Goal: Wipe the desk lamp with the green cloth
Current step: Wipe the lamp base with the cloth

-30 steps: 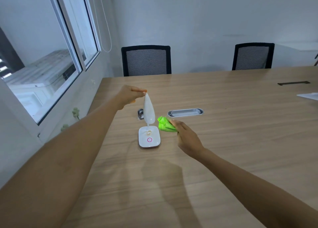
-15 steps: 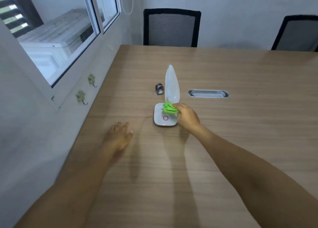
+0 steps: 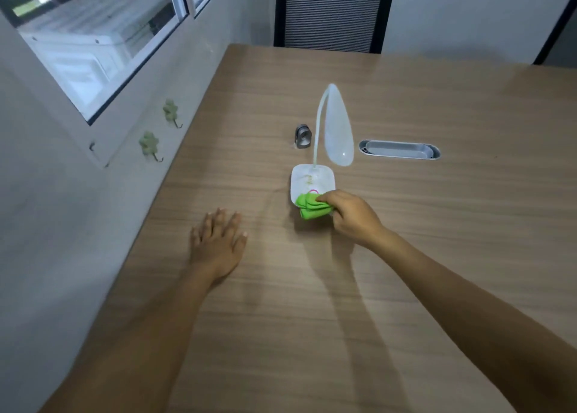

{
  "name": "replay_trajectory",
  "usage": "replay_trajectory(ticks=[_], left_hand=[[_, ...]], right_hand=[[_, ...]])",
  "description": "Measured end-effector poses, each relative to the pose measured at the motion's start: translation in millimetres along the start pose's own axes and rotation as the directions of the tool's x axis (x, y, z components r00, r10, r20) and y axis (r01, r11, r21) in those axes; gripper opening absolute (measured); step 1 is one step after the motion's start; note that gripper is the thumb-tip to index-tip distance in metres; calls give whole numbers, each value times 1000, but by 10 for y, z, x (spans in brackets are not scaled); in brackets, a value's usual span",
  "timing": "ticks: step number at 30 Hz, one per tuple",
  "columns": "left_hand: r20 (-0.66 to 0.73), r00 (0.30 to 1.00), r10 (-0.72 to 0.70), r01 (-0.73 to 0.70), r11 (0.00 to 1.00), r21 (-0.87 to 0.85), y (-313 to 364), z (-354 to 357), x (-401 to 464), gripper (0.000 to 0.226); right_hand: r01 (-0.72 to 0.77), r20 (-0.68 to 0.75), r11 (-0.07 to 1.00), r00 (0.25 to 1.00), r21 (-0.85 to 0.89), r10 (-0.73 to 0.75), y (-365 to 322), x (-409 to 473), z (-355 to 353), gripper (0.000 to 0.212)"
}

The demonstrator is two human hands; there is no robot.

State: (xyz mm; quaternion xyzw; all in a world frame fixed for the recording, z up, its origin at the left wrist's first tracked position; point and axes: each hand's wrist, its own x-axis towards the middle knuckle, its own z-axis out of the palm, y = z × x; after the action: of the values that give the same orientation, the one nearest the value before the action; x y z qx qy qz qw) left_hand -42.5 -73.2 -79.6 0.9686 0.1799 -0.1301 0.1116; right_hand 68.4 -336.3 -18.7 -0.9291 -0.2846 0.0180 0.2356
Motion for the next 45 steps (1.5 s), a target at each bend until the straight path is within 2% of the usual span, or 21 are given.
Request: replay_trajectory(ticks=[4, 11, 15, 18, 23, 26, 31, 33, 35, 39, 42, 45], left_hand=[[-41, 999, 10, -10, 1000, -7, 10, 6, -44, 59], [-67, 998, 16, -18, 1000, -18, -6, 11, -43, 59], [-132, 991, 19, -22, 999, -23, 7, 60, -53, 59], [-209, 977, 35, -36, 999, -4, 0, 94, -72, 64], [-208, 977, 38, -40, 999, -6, -14, 111, -67, 63], [-229, 972, 41, -42, 999, -1, -27, 118, -71, 66], [-258, 965, 51, -51, 999, 7, -31, 119, -67, 68], [-272, 961, 54, -55, 998, 4, -26, 131, -63, 66], [-263, 963, 52, -54, 999, 0, -30, 150, -50, 66], [-257, 965, 42, -49, 999, -20, -28, 153, -42, 69], [-264, 963, 44, -51, 998, -20, -26, 150, -48, 68], [-269, 962, 48, -50, 999, -1, -32, 158, -46, 68]], right_hand=[[-5, -126, 1000, 992, 30, 9, -116, 271, -66, 54], [-34, 61, 993, 997, -117, 41, -173, 517, 116, 47], [26, 65, 988, 998, -152, -17, -273, 182, 187, 49], [68, 16, 992, 998, -102, -67, -359, 52, 106, 49], [-129, -44, 990, 991, -55, 127, -313, 539, 19, 41], [-168, 31, 972, 984, -167, 175, -334, 675, 123, 36], [-48, 93, 940, 992, -337, 84, -435, 448, 295, 40], [19, 116, 943, 993, -331, 21, -498, 322, 294, 46], [36, 78, 956, 997, -292, -14, -530, 309, 242, 44], [-84, -11, 966, 996, -244, 84, -423, 595, 108, 42], [-141, 40, 946, 986, -292, 159, -413, 672, 158, 35], [-84, 92, 918, 987, -388, 129, -548, 584, 296, 28]])
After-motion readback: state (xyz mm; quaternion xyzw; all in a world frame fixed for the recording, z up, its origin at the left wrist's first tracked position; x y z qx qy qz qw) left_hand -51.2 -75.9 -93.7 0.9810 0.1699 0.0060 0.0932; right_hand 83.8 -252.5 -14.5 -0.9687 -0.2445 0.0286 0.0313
